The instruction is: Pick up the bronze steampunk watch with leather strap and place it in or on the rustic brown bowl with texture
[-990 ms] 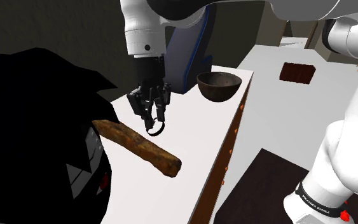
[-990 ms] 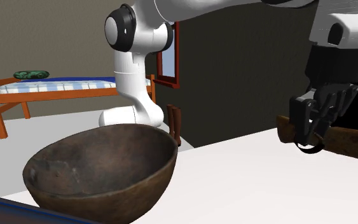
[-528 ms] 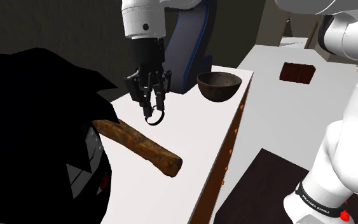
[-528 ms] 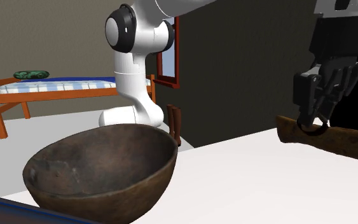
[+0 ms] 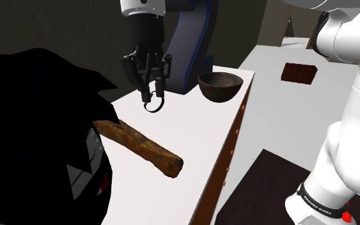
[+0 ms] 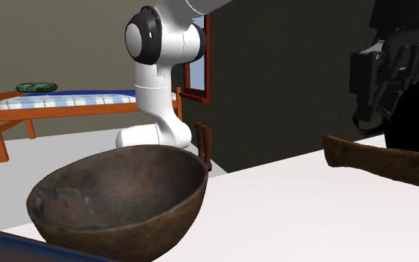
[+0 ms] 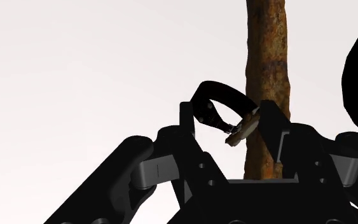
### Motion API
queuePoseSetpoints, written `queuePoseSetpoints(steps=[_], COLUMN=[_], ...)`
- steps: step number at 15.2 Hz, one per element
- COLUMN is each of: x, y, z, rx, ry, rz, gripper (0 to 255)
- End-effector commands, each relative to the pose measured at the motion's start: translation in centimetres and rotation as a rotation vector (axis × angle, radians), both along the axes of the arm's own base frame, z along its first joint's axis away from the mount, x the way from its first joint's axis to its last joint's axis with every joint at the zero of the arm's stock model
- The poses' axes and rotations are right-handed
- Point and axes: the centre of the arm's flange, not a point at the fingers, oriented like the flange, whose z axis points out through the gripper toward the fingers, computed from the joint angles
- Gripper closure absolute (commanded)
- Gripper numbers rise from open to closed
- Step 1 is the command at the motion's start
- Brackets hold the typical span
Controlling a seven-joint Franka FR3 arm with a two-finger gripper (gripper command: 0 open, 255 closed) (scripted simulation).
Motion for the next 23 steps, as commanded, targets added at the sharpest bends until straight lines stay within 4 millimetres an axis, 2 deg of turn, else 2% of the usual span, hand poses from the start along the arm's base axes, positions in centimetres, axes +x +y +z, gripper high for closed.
queuePoseSetpoints(steps=[1,8,23], x=[0.0,0.0,1.4], y=[-0.1,-0.1,-19.9], z=[1.0,4.3,4.7], rx=[0.000,0.000,0.000], ry=[0.000,0.000,0.000], rz=[0.000,0.000,0.000], gripper=[255,255,255])
